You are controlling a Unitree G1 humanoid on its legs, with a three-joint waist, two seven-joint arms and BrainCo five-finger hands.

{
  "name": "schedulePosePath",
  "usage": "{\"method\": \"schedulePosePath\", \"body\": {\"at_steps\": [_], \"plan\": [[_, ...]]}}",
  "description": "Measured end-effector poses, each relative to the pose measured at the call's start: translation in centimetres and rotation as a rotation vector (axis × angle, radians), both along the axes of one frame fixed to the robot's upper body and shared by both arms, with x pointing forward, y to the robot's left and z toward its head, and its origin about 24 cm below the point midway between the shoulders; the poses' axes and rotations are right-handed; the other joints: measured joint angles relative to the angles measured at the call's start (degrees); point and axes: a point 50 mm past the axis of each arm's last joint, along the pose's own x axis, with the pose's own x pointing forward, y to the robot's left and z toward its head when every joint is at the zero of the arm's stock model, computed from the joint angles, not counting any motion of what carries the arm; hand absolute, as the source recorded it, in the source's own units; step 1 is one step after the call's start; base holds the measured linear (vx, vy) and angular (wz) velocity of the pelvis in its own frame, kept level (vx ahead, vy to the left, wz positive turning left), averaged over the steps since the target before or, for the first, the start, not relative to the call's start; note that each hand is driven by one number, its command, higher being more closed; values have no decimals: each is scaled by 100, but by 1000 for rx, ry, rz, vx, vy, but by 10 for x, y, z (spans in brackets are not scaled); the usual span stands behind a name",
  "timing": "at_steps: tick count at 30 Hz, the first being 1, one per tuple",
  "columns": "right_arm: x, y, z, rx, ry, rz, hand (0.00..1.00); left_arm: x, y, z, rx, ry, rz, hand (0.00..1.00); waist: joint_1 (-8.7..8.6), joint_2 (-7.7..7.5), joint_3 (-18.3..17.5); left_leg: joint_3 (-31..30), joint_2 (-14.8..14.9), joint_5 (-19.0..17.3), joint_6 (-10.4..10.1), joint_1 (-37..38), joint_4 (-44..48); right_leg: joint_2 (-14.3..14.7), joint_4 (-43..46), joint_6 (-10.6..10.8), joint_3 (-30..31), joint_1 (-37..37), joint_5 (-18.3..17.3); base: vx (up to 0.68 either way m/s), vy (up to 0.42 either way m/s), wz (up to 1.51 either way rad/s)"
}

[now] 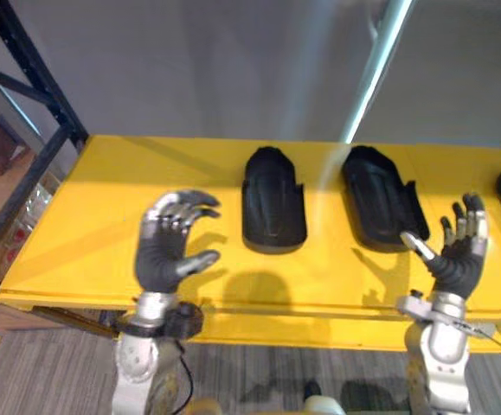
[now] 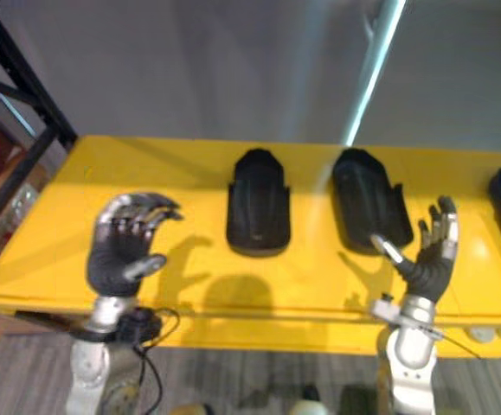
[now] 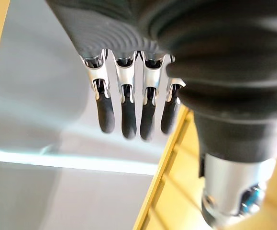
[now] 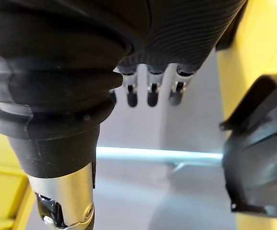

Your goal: Walk over and take plastic housings, then place them on the shelf

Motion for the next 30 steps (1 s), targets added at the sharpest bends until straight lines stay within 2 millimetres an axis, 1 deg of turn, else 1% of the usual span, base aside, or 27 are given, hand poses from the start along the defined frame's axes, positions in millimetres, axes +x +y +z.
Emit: {"method": "schedulePosePath", "body": {"at_steps": [4,7,10,12,13,15,18,20,22,24,25,26,28,30], "plan": [[0,-1,1,-3,-3,-10,0,1,-10,-7,38,36,-78,100,-1,-4,-2,55,-4,0,0,16,-2,0,-3,-6,30,-16,35,-7,5,-6],[-2,1,7,-9,-29,-5,0,1,-18,-13,77,73,-159,100,1,-7,-5,84,-4,1,1,23,-2,-6,-19,-12,46,-21,75,-15,4,-4],[-2,1,9,-10,-34,-3,0,-2,-32,-22,150,123,-279,100,3,-37,-24,87,-6,2,4,23,-2,-7,-20,-12,46,-21,86,0,0,0],[-2,1,9,-17,-32,3,0,-4,-45,-35,214,198,-386,100,4,-44,-37,88,-7,6,11,13,-3,-11,-20,-12,46,-30,91,0,0,0],[-1,1,9,-20,-30,7,0,-5,-48,-40,235,223,-410,100,4,-44,-45,90,-8,8,13,5,-5,-12,-21,-12,47,-40,92,0,0,0],[1,3,9,-34,-17,32,0,-9,-59,-58,343,315,-521,100,4,-43,-57,99,-18,15,22,-7,-12,-8,-21,-13,47,-63,93,0,0,0],[5,5,10,-50,3,55,0,-14,-68,-74,438,391,-633,100,-3,-25,-76,111,-28,25,33,-20,-20,-4,-24,-48,55,-96,121,-2,1,-1],[11,7,14,-59,-3,81,0,-15,-71,-81,542,405,-680,100,-7,-7,-87,123,-39,50,45,-14,-49,-3,-41,-96,56,-108,181,0,0,0],[15,10,18,-67,-13,105,0,-9,-66,-81,635,401,-681,100,-19,3,-92,129,-47,78,57,-4,-77,-5,-51,-120,56,-117,253,-17,7,-1],[21,11,24,-92,-20,130,0,4,-53,-80,739,397,-655,100,-27,12,-98,136,-65,120,86,3,-106,-13,-65,-155,53,-126,349,-51,18,-2],[22,11,25,-95,-24,134,0,8,-48,-80,763,403,-641,100,-34,12,-99,144,-68,126,93,6,-106,-15,-69,-167,54,-127,368,-59,17,-7],[25,11,29,-107,-34,141,0,15,-35,-79,803,423,-602,100,-69,9,-107,172,-79,137,103,10,-110,-23,-81,-189,56,-140,401,-50,12,-9],[27,11,31,-126,-37,156,0,21,-17,-78,849,449,-554,100,-109,12,-160,244,-85,157,110,0,-129,-24,-116,-195,70,-192,471,-50,7,-17],[27,9,33,-145,-33,175,0,30,5,-74,905,470,-493,100,-227,58,-239,287,-97,218,123,13,-215,-34,-220,-228,84,-194,572,-58,-2,-12]]}}
